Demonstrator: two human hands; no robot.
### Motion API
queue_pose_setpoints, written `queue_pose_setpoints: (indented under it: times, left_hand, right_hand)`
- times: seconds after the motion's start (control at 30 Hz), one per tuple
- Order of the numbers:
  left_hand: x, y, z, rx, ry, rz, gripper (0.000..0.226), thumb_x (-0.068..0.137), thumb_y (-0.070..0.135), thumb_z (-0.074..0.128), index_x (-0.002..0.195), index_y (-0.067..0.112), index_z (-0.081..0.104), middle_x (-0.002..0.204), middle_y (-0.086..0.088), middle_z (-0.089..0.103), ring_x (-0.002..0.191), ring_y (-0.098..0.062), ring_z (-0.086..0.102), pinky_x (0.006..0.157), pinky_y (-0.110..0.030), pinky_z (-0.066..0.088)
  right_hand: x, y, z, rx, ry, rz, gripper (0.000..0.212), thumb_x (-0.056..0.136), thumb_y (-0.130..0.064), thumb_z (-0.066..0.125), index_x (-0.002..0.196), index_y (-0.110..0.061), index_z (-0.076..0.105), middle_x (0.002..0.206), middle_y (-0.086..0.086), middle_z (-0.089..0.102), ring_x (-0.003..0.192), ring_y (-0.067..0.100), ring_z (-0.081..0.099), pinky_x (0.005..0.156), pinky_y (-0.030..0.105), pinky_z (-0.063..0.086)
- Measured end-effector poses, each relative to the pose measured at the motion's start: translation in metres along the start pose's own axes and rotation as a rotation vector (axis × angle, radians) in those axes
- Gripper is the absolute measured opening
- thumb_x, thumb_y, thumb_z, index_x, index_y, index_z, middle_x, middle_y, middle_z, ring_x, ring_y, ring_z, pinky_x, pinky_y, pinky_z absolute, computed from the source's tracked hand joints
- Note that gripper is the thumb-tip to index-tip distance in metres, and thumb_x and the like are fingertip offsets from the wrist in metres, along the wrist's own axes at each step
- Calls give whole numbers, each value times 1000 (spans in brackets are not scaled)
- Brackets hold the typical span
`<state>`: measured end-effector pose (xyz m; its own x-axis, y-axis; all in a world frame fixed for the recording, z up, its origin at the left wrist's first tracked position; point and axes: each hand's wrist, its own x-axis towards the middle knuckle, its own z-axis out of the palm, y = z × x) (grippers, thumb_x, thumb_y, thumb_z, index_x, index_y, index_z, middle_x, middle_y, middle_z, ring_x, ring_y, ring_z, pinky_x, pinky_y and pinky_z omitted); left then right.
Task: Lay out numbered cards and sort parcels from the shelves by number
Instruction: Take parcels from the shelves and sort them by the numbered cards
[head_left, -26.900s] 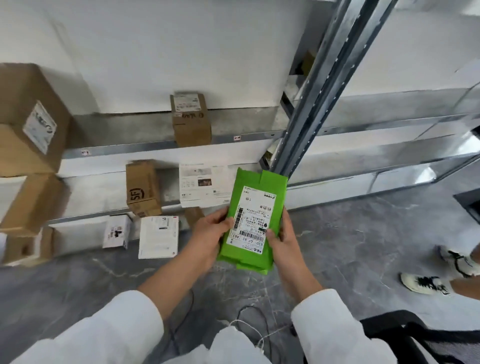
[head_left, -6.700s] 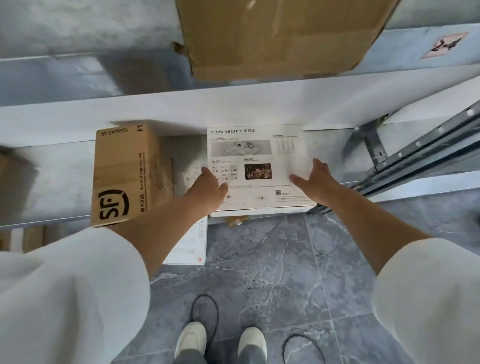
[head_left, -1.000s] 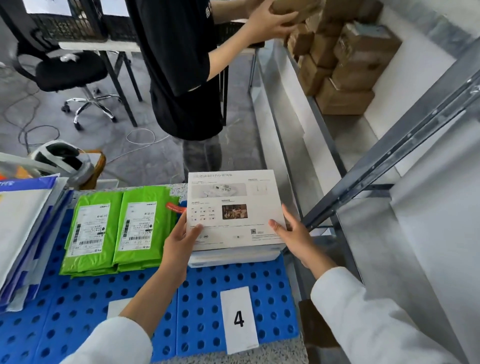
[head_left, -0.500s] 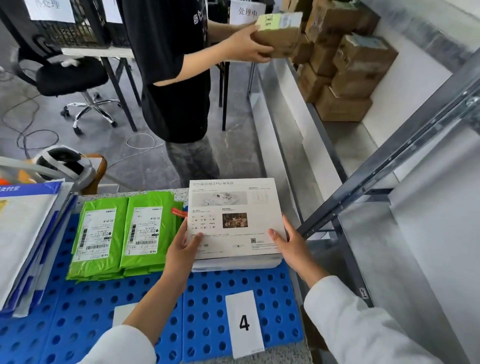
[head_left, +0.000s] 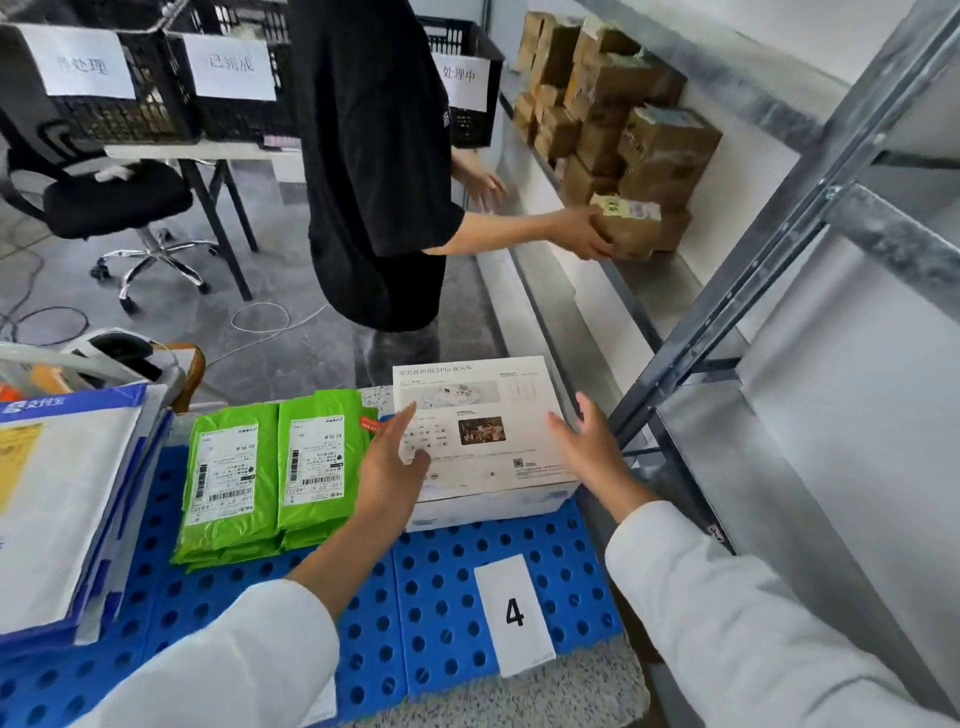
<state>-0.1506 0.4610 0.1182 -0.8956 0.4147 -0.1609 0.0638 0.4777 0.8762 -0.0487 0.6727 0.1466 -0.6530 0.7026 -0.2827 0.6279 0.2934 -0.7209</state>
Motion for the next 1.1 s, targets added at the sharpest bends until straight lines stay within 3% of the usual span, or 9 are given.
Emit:
queue_pose_setpoints:
  times: [0.07,0.1,0.2,0.33,0.47,0.67,0.83,0.93,1.1]
  left_hand:
    - [4,16,-10,184,-70,179,56,94,11,56,146,23,39,148,3,42,133,-17,41,102,-20,37]
    - [6,25,-16,285,-127,242,56,95,16,55,147,21,37,150,1,40,136,-18,38,106,-24,33]
    - [11,53,-31,616,-264,395,58,97,31,50,150,19,29,154,-1,32,140,-19,31,109,-27,28]
    - [5,93,-50,893,-328,635,62,94,42,51,147,16,32,153,-1,32,140,-20,31,113,-35,30]
    - [-21,135,-67,926,-336,744,57,91,47,53,141,23,40,143,1,44,127,-21,46,96,-37,46]
    - [-71,168,-82,838,-293,892,54,92,46,53,142,28,41,142,3,47,122,-16,51,86,-26,45]
    - [-139,172,-95,887,-284,1033,59,93,44,53,145,20,38,149,-1,41,133,-19,43,100,-30,40]
    - [-190,160,-100,907,-329,1094,60,93,46,52,145,18,38,149,-4,39,135,-21,39,104,-36,39]
    - [-280,131,-109,878,-436,1267,54,94,42,52,141,17,42,141,-4,47,127,-20,45,103,-35,39]
  right_hand:
    - [-16,-25,-11,29,35,-89,60,95,-40,53,146,-16,32,149,3,39,128,13,43,99,30,40]
    - [-26,-37,-17,1,10,-126,54,97,-38,52,143,-15,37,145,1,44,119,9,46,91,26,38]
    - [-53,-58,-32,-211,-81,-190,52,97,-42,50,142,-18,39,142,-1,47,120,14,48,84,23,35]
    - [-90,-69,-50,-381,-31,-242,58,94,-44,55,143,-18,37,146,1,42,130,19,44,93,27,36]
    - [-131,-71,-73,-453,69,-236,66,90,-50,57,144,-18,36,149,4,38,133,20,41,103,34,38]
    - [-195,-76,-106,-428,182,-208,62,92,-42,58,143,-15,38,143,4,42,127,23,47,102,34,39]
    - [-273,-52,-109,-433,263,-179,60,84,-54,59,134,-21,48,135,1,50,122,20,52,100,38,45]
    - [-344,-30,-97,-388,304,-109,63,90,-44,59,142,-14,41,146,5,42,132,22,42,109,35,35]
    - [-450,6,-73,-377,341,7,63,93,-41,56,145,-12,35,149,6,38,135,21,38,107,28,30]
